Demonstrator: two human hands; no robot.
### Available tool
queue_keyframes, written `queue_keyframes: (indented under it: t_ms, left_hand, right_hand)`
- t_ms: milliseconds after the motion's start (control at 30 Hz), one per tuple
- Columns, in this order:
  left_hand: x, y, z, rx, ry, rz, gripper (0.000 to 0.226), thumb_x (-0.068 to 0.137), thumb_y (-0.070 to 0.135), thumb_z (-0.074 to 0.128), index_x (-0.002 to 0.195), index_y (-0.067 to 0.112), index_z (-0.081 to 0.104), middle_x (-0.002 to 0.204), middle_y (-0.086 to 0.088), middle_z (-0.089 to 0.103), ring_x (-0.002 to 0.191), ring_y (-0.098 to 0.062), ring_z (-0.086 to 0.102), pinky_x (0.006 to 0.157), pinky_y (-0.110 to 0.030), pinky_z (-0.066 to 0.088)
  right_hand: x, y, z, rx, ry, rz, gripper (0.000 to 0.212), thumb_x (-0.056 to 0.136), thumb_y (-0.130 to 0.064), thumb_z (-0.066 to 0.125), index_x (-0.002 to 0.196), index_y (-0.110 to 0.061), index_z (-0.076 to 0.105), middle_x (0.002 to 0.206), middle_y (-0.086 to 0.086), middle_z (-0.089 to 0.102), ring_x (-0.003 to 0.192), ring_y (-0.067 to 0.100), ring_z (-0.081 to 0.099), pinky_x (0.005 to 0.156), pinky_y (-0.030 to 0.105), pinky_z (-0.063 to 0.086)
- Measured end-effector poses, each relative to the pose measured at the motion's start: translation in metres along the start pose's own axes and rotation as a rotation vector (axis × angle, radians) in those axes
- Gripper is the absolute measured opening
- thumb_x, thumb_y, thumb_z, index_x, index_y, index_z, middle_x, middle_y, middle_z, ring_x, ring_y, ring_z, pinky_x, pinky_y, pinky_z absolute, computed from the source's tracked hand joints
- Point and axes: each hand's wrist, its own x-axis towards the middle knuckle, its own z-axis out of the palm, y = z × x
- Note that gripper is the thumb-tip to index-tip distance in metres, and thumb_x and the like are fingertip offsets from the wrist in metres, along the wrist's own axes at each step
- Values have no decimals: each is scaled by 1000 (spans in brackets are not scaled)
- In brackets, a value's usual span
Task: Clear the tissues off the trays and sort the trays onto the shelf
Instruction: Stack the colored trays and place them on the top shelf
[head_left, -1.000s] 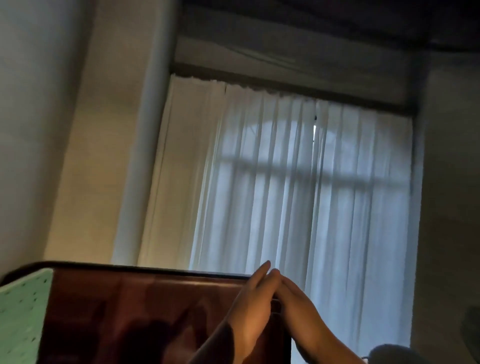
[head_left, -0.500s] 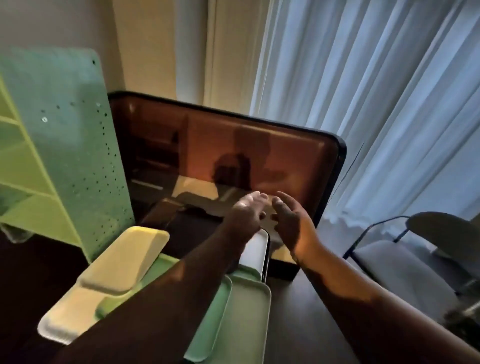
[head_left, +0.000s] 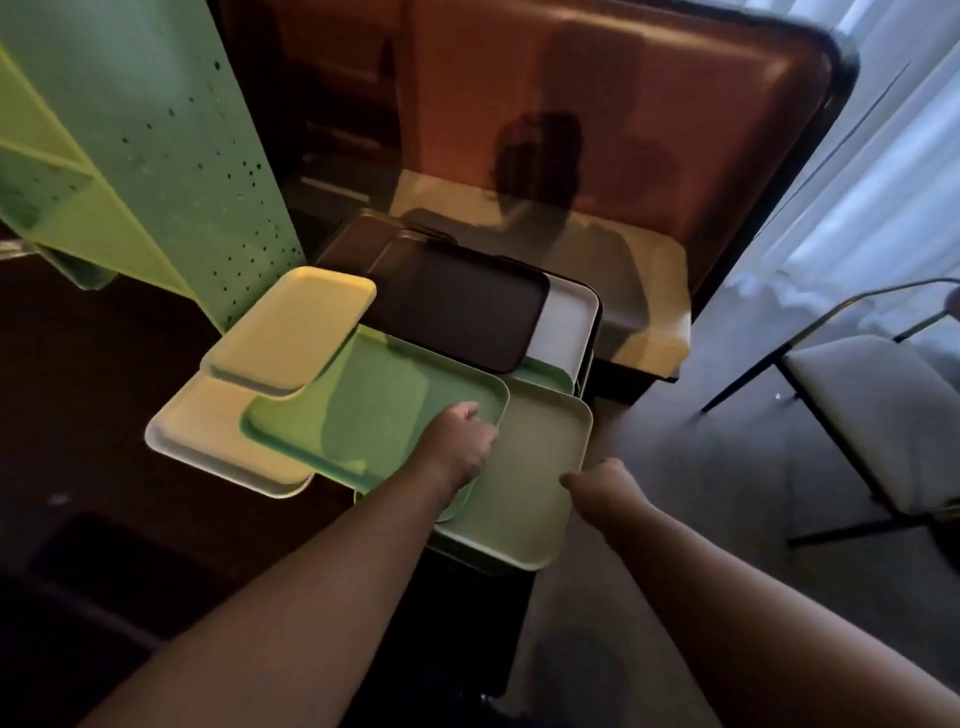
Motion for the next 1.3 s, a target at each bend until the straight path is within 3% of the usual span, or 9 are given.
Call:
queue_keyframes:
  t_ms: [133,200,433,533,667,767,933,1133,1300]
  left_hand:
    - [4,-9,6,26,-5,-8,55,92,12,58,145,6,48,145,-13,54,127,-25,54,96,-21,37]
    - [5,-9,9,32,-13,2,52,92,12,59,143,6,50,142,-12,57,123,-24,56,97,-23,39]
    - [11,6,9,61,27,71,41,91,12,58,132,9,58,119,-6,64,101,-17,57,85,-22,40]
    - [15,17,5,66,50,109,43,90,16,59,133,12,55,110,-2,63,97,-19,58,84,-25,43]
    - [26,30,-10,56,63,172,31,93,25,57,120,10,62,108,-5,69,97,-25,64,89,-35,52]
    - [40,31,-42,83,173,199,26,97,22,51,111,7,66,104,-10,71,92,-29,64,77,-30,48]
    - [65,10,-134,100,404,144,32,102,21,44,113,1,66,110,-19,68,94,-31,60,74,-30,38]
    - [98,-17,-239,140,428,86,39,98,10,42,133,4,58,129,-21,63,115,-37,58,82,-31,42]
    - [121,-41,-284,188,430,70,46,85,13,45,127,4,63,120,-22,65,107,-39,61,93,-48,53]
  right_hand:
    - [8,13,12,-101,14,-87,30,78,-22,60,99,-4,70,89,11,74,79,28,71,69,36,60]
    - [14,15,12,-78,15,-99,29,75,-21,53,90,-2,70,86,12,73,76,30,69,64,34,56]
    - [-18,0,-31,427,238,-94,19,99,-30,43,101,-13,52,100,11,61,90,30,62,79,50,58]
    - [-28,-13,-53,572,325,-118,20,100,-26,40,107,-12,51,99,10,60,85,25,59,68,39,52]
    - [-40,-52,-51,660,308,-181,19,98,-23,41,109,-13,52,99,10,61,87,26,60,70,39,52]
    - [-53,-88,-27,687,216,-217,17,97,-26,43,108,-19,54,106,12,64,96,31,64,82,49,58]
    - [-65,-153,44,499,57,-299,12,97,-17,49,99,-20,61,105,10,69,93,26,66,84,43,59]
    - [-73,-211,139,231,-31,-254,16,94,-11,55,100,-8,69,82,8,67,59,15,50,42,17,39]
    - [-68,-238,184,140,-72,-254,17,95,-17,59,101,-6,70,82,9,65,68,24,59,66,36,53]
